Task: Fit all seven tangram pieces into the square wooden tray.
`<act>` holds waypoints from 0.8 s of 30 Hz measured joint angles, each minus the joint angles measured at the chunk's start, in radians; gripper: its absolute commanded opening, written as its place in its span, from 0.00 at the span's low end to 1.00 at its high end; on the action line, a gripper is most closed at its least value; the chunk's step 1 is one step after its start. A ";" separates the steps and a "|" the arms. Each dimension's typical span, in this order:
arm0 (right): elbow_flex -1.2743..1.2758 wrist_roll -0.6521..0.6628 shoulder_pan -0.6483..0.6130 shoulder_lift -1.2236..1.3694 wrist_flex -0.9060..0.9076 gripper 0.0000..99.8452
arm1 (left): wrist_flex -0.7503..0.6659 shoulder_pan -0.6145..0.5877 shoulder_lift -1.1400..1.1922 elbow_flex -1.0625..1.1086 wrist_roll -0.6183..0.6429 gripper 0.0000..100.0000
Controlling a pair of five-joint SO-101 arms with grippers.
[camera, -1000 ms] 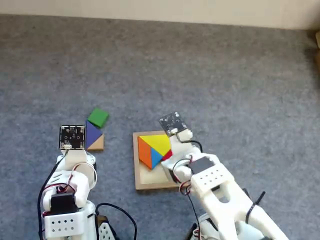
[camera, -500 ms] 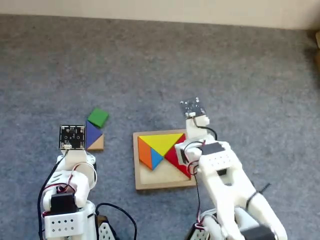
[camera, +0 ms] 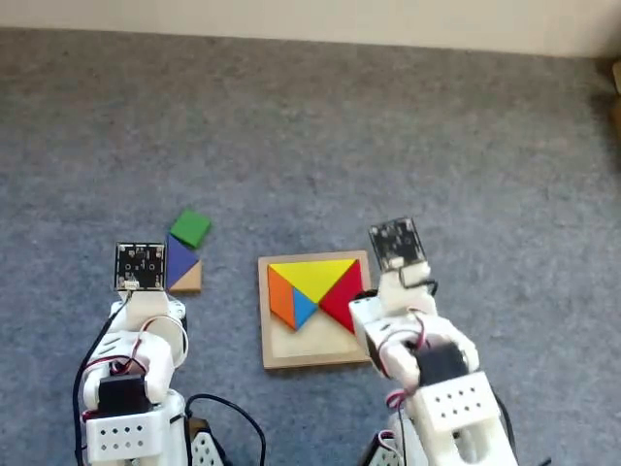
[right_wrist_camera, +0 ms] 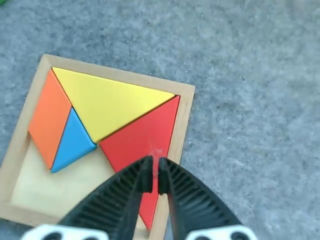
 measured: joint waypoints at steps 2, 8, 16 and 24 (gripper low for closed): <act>0.048 0.000 0.000 -0.075 0.000 0.04 | 0.000 0.000 0.000 0.000 0.000 0.00; 0.172 0.000 0.000 -0.279 0.002 0.04 | 0.000 0.000 0.000 0.000 0.000 0.00; 0.269 0.009 0.034 -0.517 0.009 0.04 | 0.000 0.000 0.000 0.005 0.000 0.00; 0.269 0.009 0.218 -0.543 0.009 0.04 | 0.000 0.000 0.000 0.005 0.000 0.00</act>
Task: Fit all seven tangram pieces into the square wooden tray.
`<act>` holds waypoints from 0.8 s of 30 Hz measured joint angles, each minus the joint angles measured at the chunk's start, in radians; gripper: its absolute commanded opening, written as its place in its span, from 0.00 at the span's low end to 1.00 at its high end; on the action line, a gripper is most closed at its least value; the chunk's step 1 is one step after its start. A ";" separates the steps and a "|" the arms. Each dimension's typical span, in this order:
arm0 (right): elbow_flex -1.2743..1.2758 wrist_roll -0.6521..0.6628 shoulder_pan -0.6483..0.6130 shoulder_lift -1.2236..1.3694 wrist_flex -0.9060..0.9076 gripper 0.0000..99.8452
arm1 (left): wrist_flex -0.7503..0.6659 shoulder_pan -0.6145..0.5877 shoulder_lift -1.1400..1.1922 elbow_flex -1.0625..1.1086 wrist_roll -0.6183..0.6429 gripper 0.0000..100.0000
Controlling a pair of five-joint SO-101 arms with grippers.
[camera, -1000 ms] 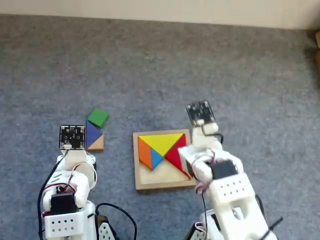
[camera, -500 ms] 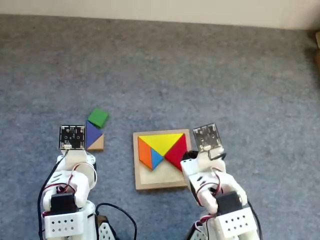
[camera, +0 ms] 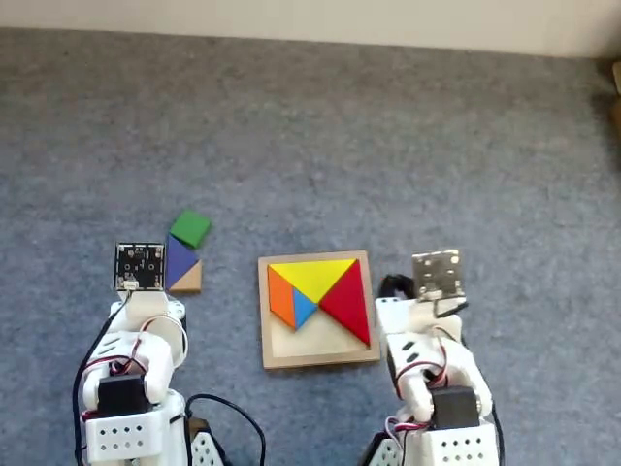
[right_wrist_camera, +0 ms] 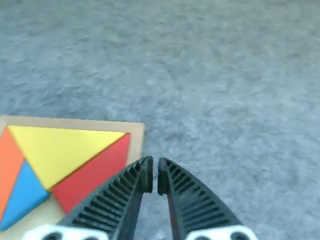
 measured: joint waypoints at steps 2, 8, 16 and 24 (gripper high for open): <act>0.000 0.000 0.040 0.000 0.000 0.04 | 0.000 0.000 0.000 0.000 0.000 0.00; 0.000 0.000 0.149 0.000 0.081 0.04 | 0.000 0.000 0.000 0.000 0.000 0.00; 0.000 0.000 0.163 0.000 0.296 0.00 | 0.000 0.000 0.000 0.000 0.000 0.00; 0.000 0.000 0.247 0.000 0.331 0.01 | 0.000 0.000 0.000 0.000 -0.026 0.00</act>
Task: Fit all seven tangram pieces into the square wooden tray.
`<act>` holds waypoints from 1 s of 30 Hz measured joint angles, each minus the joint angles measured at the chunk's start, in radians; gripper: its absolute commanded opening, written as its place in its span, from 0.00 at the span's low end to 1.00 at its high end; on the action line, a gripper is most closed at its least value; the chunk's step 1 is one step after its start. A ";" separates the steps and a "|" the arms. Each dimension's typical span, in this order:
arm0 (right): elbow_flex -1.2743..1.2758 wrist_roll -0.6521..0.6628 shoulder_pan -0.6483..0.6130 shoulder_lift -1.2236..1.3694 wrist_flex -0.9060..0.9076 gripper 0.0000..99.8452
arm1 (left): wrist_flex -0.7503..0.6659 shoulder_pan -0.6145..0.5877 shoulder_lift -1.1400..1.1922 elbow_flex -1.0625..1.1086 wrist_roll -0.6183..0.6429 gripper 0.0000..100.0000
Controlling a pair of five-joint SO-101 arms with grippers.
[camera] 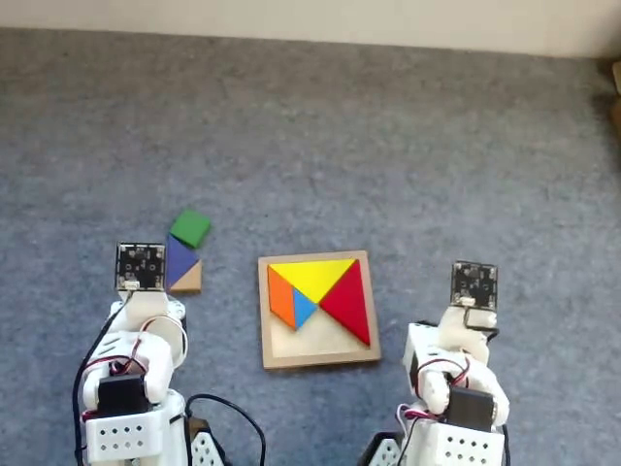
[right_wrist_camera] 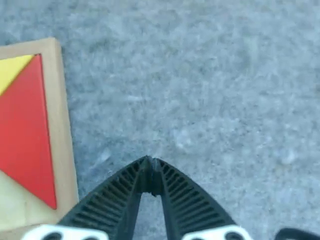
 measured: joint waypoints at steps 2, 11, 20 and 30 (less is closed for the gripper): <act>0.000 0.000 0.015 0.000 0.000 0.01 | 0.000 0.000 0.000 0.000 -0.066 0.00; 0.000 0.000 0.026 0.000 0.000 0.01 | 0.018 0.000 0.002 -0.124 -0.272 0.00; 0.000 0.000 0.026 0.000 0.000 0.01 | 0.221 0.000 0.069 -0.505 -0.350 0.03; 0.000 0.000 0.026 0.000 0.000 0.01 | 0.224 -0.002 0.735 -0.767 -0.385 0.25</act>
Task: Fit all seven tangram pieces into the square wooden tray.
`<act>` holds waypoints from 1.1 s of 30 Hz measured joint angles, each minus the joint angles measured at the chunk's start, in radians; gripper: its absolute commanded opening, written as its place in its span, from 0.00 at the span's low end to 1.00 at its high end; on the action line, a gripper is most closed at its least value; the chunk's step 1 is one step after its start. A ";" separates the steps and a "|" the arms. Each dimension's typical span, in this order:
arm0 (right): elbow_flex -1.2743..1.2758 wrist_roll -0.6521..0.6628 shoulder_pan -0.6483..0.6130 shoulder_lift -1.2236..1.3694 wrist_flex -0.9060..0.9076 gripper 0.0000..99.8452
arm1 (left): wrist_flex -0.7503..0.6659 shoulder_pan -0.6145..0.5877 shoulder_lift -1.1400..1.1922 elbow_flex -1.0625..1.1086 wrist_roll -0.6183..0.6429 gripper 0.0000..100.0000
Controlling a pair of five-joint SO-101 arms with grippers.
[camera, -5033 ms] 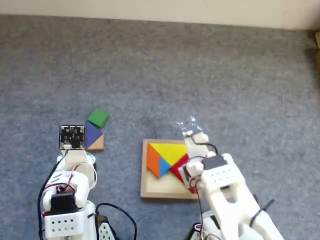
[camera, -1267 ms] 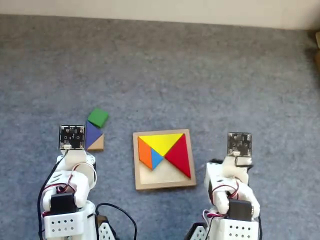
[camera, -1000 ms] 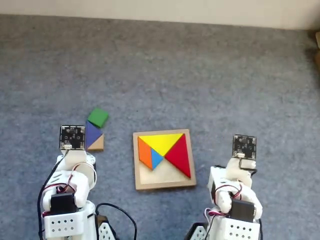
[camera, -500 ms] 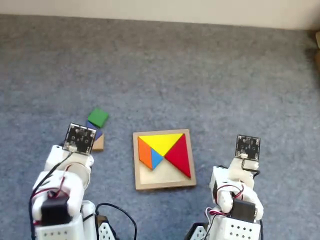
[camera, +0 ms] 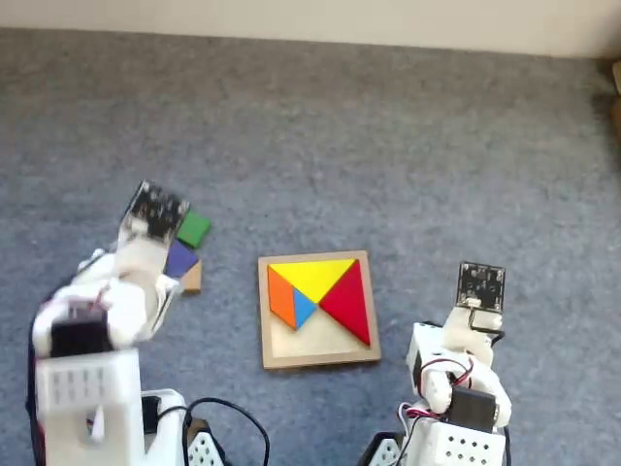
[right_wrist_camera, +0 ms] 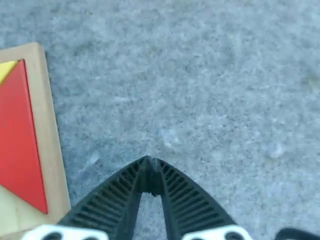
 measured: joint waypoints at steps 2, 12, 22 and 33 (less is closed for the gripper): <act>0.000 0.000 0.000 0.000 0.000 0.01 | -0.017 0.000 0.144 -0.064 0.000 0.26; 0.000 0.000 0.005 0.000 0.000 0.01 | -0.063 0.000 0.822 -0.442 -0.006 0.26; 0.000 0.000 0.005 0.000 0.000 0.01 | -0.066 0.000 1.326 -0.795 0.002 0.26; 0.000 0.000 0.005 0.000 0.000 0.01 | -0.068 0.011 1.591 -0.997 0.041 0.22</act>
